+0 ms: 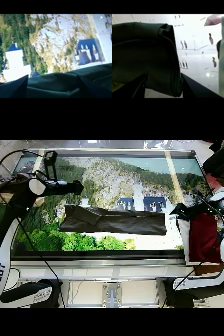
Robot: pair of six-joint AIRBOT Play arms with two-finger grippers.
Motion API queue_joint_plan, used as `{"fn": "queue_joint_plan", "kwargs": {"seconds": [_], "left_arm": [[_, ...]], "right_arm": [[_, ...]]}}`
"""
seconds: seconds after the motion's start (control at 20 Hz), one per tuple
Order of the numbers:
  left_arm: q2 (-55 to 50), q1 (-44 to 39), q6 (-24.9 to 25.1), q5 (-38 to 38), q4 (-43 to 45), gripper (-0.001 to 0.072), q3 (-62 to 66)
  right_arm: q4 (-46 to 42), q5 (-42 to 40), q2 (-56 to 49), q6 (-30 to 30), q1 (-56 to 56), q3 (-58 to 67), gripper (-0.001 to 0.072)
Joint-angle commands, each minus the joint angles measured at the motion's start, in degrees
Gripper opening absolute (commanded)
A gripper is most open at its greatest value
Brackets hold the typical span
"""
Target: Fold the shirts.
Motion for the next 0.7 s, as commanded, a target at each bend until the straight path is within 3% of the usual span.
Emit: {"fn": "queue_joint_plan", "kwargs": {"seconds": [0.0, 0.2, 0.55, 0.65], "left_arm": [[-1.5, -5.1, 0.6, -0.6, 0.5, 0.0701, 1.0], [-2.4, -6.8, 4.0, -0.3, 0.4, 0.0701, 1.0], [-2.4, -6.9, 4.0, -0.3, 0.2, 0.0701, 1.0], [-2.9, -6.8, 4.0, -0.3, 0.2, 0.0700, 1.0]], "right_arm": [[5.8, 3.6, -6.6, -4.2, -1.5, -0.2, 0.0489], [5.8, 0.0, -9.5, -4.6, -1.1, -0.2, 0.0488], [2.3, -3.2, -10.0, -4.7, 3.0, -0.2, 0.0483], [2.4, -3.2, -10.0, -4.7, 4.9, -0.2, 0.0430]]}}
